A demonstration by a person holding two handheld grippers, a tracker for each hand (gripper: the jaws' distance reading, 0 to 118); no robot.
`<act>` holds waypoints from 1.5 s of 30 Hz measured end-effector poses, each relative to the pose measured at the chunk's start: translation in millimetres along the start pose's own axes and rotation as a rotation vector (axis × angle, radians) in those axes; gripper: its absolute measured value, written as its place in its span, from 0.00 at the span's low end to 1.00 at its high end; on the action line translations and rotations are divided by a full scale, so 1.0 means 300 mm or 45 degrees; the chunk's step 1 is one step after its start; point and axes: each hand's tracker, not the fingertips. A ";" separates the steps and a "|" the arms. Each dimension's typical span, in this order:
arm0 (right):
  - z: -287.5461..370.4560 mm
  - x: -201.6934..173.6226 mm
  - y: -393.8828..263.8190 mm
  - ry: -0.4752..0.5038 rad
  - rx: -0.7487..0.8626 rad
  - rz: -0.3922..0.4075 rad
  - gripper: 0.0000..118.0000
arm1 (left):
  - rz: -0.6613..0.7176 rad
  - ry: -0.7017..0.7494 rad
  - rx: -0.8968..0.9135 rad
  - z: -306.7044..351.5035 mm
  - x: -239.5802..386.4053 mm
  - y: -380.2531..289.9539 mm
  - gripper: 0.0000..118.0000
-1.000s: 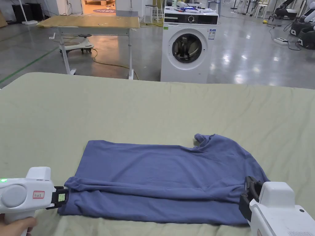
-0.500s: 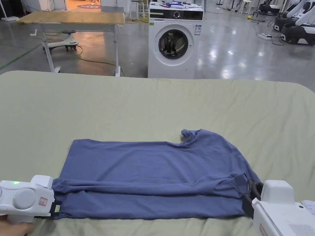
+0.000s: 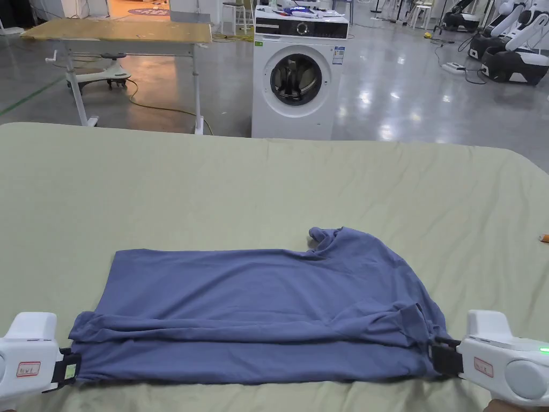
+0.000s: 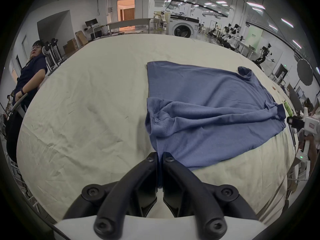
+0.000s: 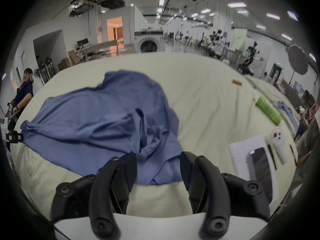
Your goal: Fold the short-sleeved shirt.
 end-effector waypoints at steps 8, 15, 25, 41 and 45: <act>-0.143 -0.037 -0.035 -0.063 -0.116 0.080 0.43 | 0.019 -0.005 -0.020 -0.028 -0.008 -0.012 0.00; -0.120 -0.055 -0.037 -0.029 -0.100 0.088 0.04 | 0.019 0.004 0.006 -0.026 -0.005 -0.016 0.00; 0.174 -0.076 0.040 -0.005 0.016 0.119 0.03 | 0.014 -0.015 0.182 0.149 -0.018 0.020 0.00; 0.372 -0.122 -0.290 -0.006 -0.144 0.183 0.03 | 0.068 0.009 0.065 0.295 -0.122 -0.339 0.00; 0.323 -0.132 -0.396 -0.029 -0.200 0.179 0.04 | 0.085 0.034 0.000 0.247 -0.126 -0.429 0.00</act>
